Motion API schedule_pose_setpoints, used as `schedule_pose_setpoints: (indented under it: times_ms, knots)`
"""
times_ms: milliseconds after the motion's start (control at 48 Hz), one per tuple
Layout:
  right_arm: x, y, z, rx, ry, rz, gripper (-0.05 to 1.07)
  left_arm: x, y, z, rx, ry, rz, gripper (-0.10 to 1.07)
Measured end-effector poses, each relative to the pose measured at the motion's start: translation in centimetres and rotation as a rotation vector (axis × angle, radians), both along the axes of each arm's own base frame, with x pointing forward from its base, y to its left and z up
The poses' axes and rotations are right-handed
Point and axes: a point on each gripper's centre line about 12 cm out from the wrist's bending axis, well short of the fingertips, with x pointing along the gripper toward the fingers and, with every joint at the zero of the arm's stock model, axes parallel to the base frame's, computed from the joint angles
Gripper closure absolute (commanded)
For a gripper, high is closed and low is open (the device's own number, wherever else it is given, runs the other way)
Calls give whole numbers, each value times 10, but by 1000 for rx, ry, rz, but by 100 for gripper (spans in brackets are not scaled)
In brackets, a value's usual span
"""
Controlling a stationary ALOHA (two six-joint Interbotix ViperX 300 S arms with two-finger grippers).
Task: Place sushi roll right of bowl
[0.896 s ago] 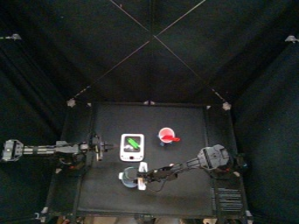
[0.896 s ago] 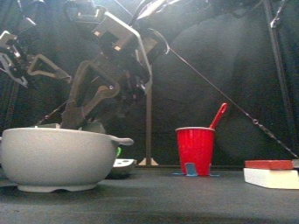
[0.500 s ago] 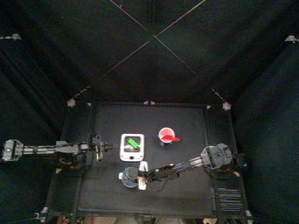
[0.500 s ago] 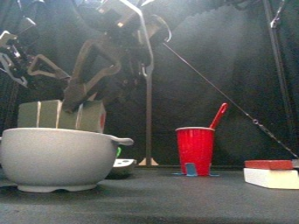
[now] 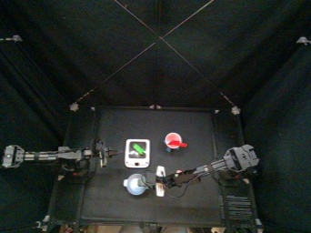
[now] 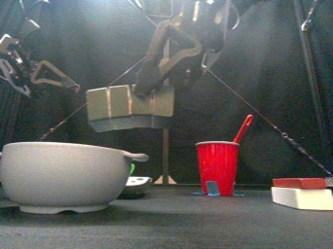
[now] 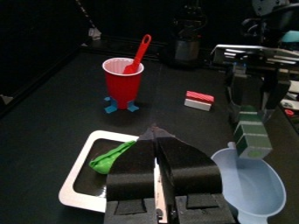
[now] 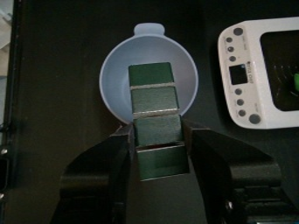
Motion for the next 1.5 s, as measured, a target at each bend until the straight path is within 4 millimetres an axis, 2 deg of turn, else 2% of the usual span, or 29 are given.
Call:
schedule_pose_setpoints:
  times_ms: [188, 438, 604, 917, 1375, 1500]
  knots:
    - [-28, -1, -5, 11, 29, 3, 33, 0, 0, 0, 2, -1, -2, 65]
    - [-52, -7, -32, -1, 101, 8, 33, 0, 0, 0, 0, -2, 0, 65]
    - [-55, -8, -36, 2, 115, 3, 33, 0, 0, 0, 1, 0, 1, 65]
    - [-51, -10, -62, 1, 207, -48, 32, 0, 0, 0, 2, -1, 1, 65]
    - [-54, -16, -72, 18, 283, -120, 32, 0, 0, 0, 0, 0, 2, 65]
    - [-53, -16, -72, 40, 285, -136, 28, 0, 0, 0, 1, 0, 1, 65]
